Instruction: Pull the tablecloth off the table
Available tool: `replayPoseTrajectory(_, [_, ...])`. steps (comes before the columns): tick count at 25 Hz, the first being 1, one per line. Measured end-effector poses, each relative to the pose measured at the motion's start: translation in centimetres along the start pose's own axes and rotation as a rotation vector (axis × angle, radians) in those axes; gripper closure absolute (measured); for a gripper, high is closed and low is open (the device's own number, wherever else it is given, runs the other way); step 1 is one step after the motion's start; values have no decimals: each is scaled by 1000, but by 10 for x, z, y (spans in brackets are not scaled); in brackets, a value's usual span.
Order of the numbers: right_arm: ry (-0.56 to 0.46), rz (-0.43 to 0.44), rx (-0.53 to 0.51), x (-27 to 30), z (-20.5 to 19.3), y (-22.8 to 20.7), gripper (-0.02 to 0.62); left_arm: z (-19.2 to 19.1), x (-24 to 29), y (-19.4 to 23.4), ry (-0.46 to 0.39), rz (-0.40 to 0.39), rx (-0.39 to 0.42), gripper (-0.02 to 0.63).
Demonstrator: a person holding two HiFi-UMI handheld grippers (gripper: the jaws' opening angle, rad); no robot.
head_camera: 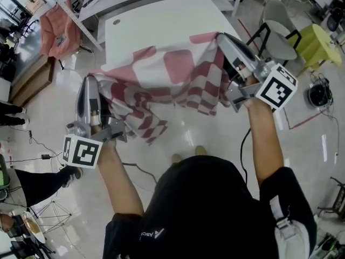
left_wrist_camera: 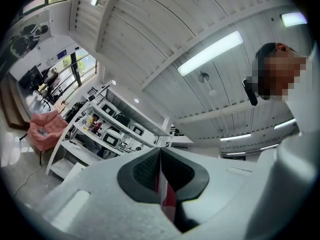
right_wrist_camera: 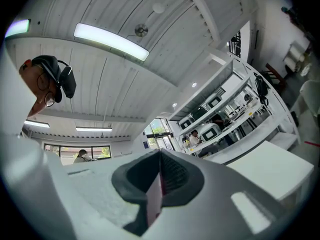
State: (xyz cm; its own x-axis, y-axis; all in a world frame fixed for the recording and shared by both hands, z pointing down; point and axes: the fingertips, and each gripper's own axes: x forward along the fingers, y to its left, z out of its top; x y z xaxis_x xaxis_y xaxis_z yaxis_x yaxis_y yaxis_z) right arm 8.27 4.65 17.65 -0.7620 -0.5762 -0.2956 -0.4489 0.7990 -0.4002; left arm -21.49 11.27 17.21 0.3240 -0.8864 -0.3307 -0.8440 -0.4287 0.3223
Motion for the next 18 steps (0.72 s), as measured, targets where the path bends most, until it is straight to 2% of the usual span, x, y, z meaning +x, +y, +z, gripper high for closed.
replayPoseTrajectory(14, [32,-96,-19,-10,-16,-9,592,-5,6,4,42,-30,-40,597])
replayPoseTrajectory(18, [30,-97,-16,-15,-16,-8,592,-5,7,-1,46,-39,-41,597])
